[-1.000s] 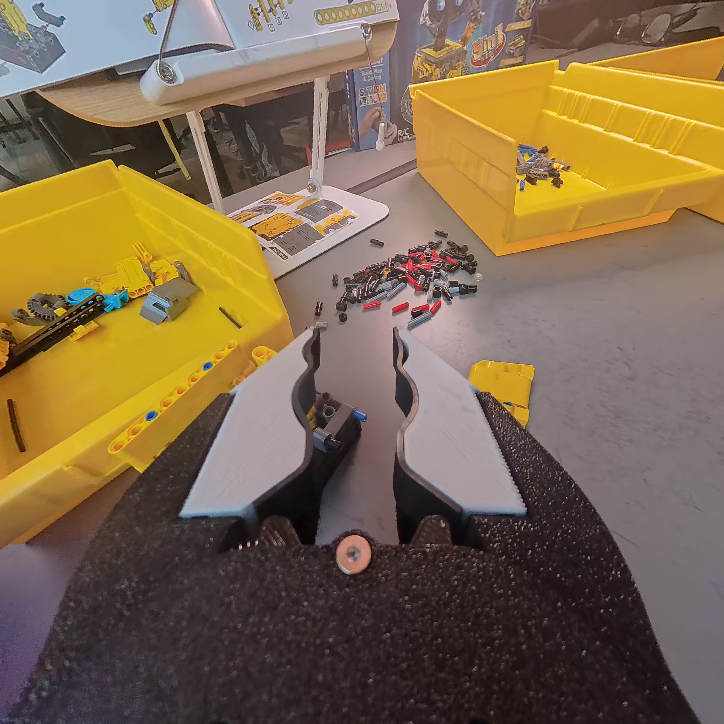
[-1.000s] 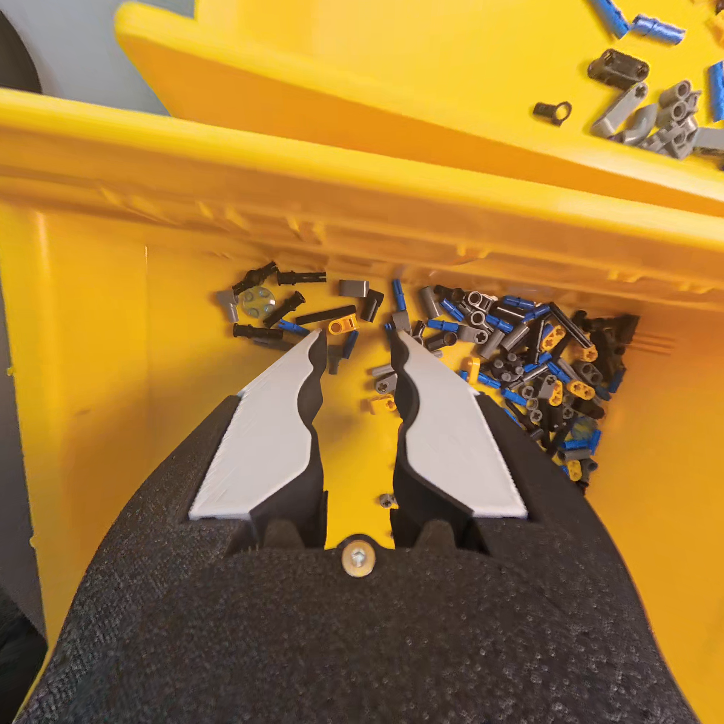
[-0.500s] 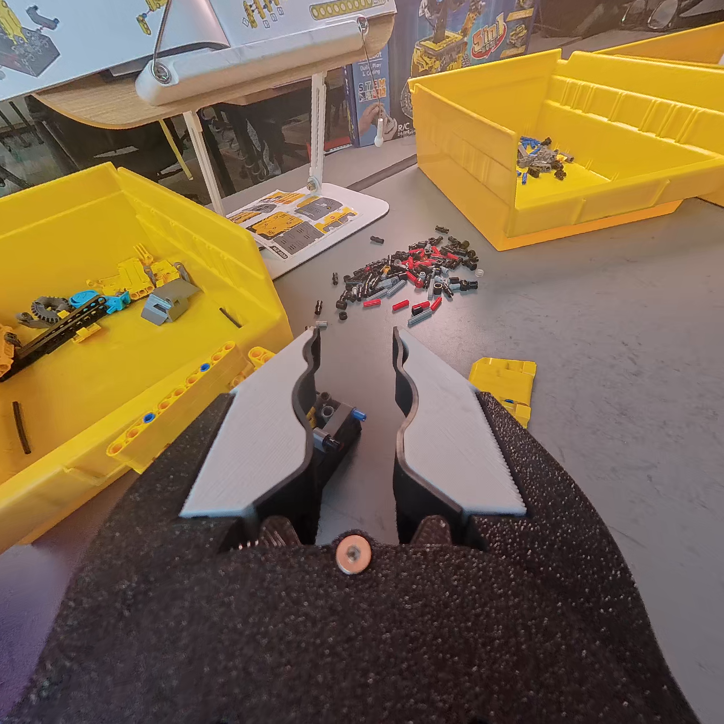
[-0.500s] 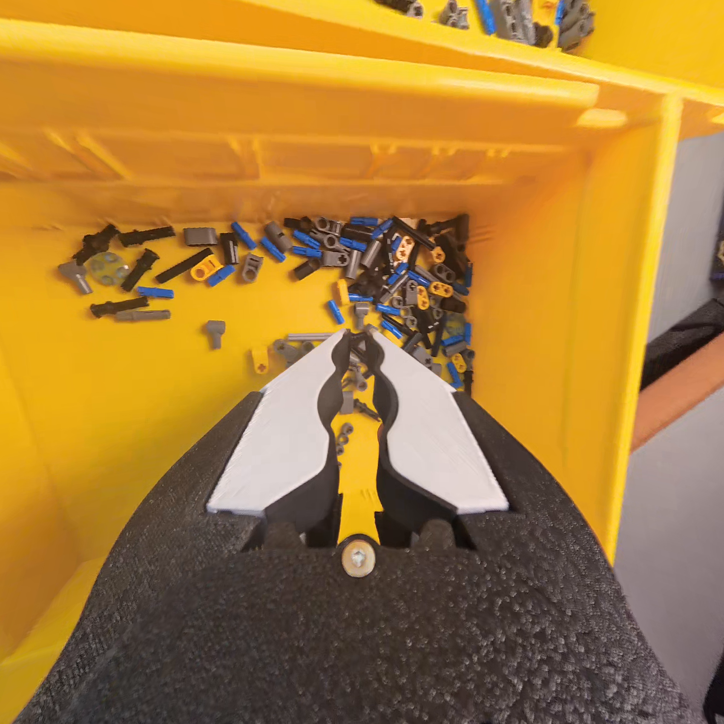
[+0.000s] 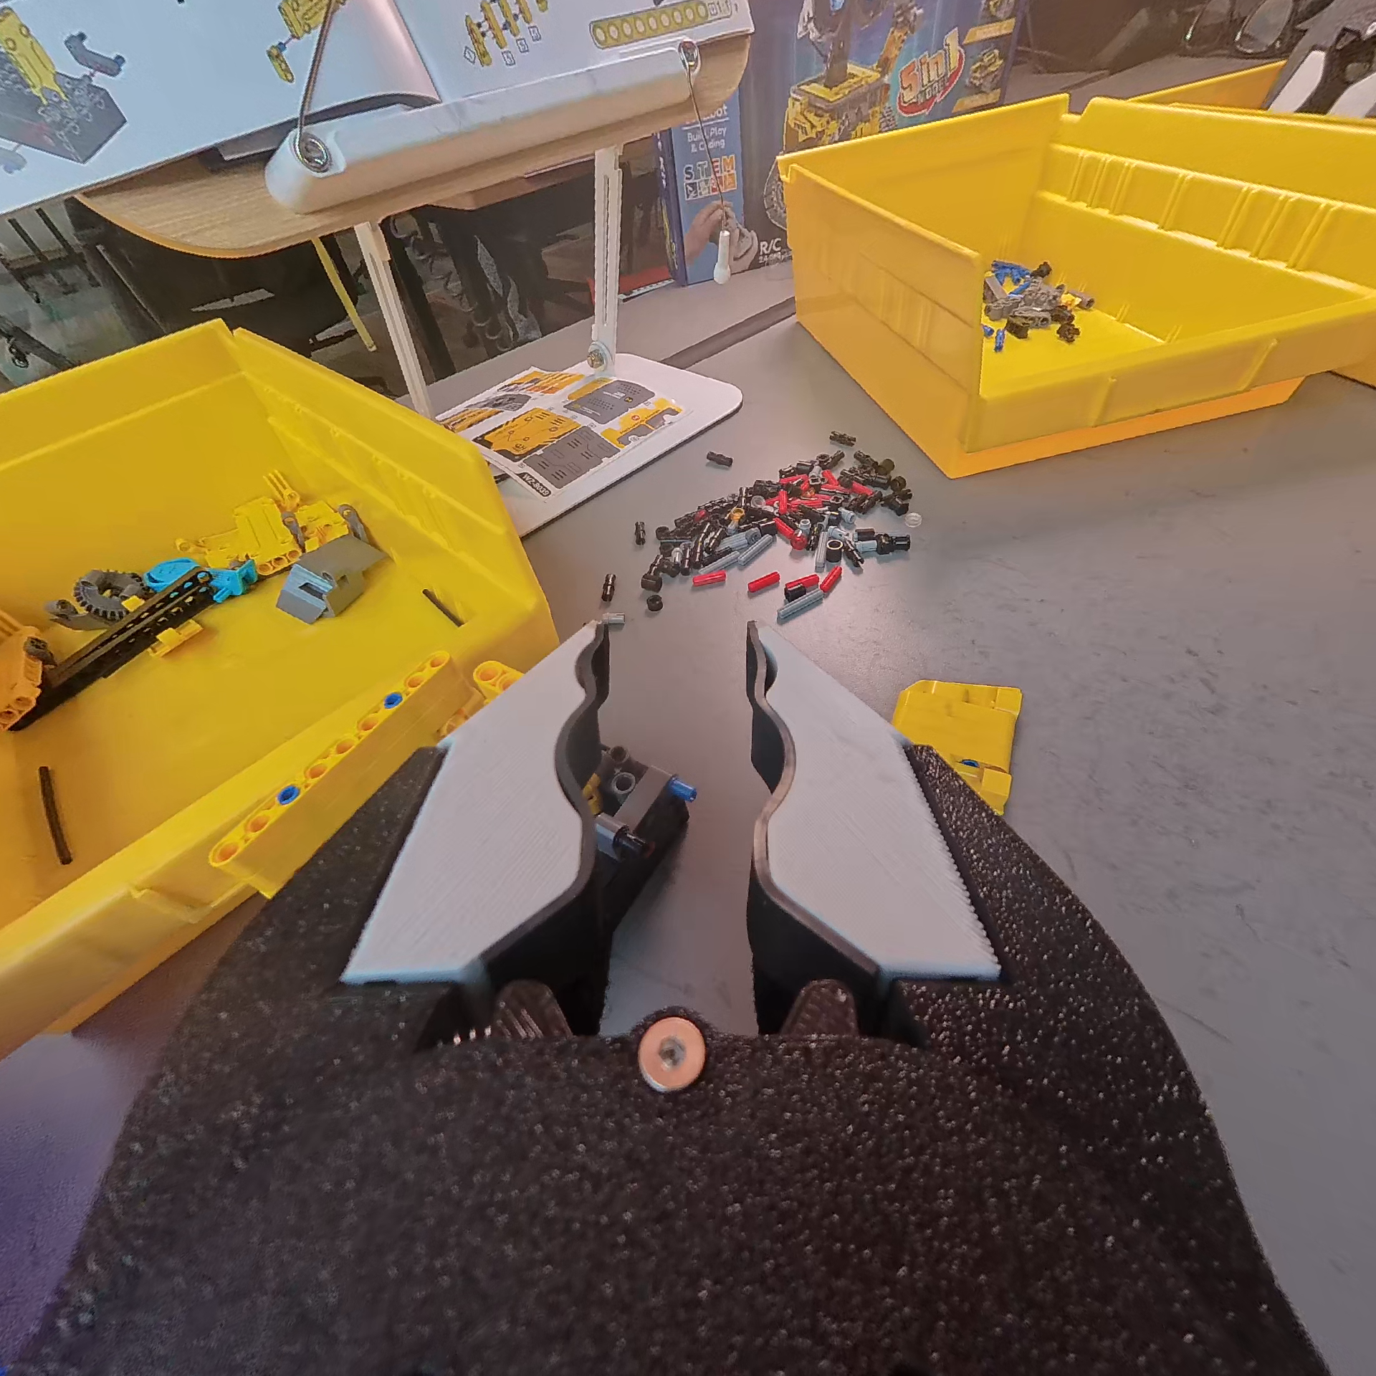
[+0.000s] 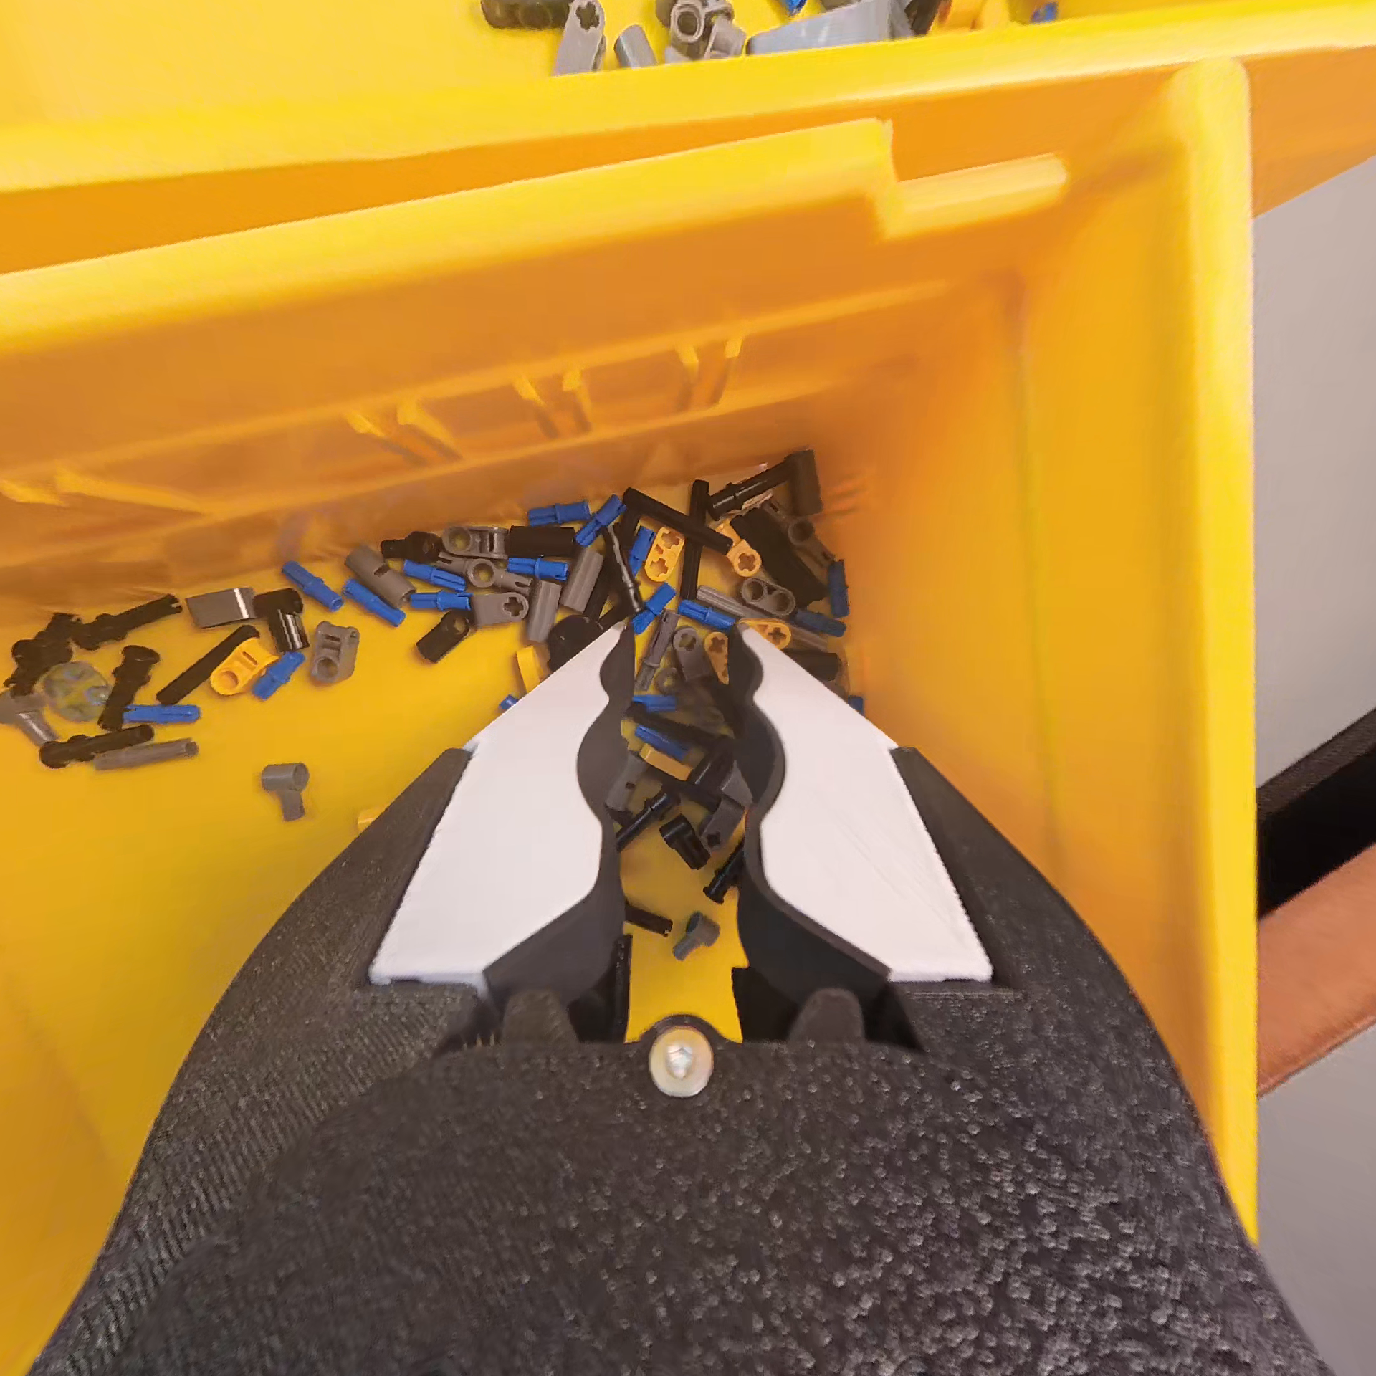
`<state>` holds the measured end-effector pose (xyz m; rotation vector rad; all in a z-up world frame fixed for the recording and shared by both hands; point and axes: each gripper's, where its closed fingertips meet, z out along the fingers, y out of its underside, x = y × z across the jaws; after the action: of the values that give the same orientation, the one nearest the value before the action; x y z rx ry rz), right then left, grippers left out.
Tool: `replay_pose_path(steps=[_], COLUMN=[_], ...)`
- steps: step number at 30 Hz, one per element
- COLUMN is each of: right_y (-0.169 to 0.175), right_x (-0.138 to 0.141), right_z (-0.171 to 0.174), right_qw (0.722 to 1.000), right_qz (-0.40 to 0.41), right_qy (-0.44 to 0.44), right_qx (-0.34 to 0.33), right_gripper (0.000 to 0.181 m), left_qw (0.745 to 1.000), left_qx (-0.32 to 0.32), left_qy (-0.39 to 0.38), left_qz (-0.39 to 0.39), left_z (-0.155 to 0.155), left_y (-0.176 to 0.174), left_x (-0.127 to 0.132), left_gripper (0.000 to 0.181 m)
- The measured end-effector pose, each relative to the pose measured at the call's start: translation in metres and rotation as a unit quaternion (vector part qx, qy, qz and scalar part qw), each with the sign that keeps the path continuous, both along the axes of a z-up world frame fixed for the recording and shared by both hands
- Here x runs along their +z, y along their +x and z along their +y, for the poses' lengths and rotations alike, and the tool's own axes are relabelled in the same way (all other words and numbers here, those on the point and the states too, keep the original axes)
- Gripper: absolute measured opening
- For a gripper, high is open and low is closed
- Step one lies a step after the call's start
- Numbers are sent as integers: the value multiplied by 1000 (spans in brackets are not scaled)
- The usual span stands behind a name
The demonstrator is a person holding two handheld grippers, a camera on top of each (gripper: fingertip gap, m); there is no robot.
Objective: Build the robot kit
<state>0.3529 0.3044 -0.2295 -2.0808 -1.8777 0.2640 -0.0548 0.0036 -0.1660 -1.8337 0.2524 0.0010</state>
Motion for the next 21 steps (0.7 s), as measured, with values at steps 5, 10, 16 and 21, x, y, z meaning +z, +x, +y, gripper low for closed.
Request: replay_pose_path(steps=[5,10,16,21], right_y=[17,26,29,17], right_x=[-5,16,34,19], right_z=[-18,-7,26,30], right_qw=[998,999,997,997], right_qz=[-49,-35,-15,-22], right_qy=[-45,-4,52,39], right_qx=[14,-1,-54,-67], right_gripper=[16,15,17,17], left_qw=[1000,999,996,994], left_qx=[5,28,72,94], left_qy=[4,12,19,29], left_qz=[-6,-21,-47,-53], left_z=[0,-2,-14,-27], left_y=[-2,-11,-23,-34], left_x=[1,6,10,15], left_gripper=[35,37,40,41])
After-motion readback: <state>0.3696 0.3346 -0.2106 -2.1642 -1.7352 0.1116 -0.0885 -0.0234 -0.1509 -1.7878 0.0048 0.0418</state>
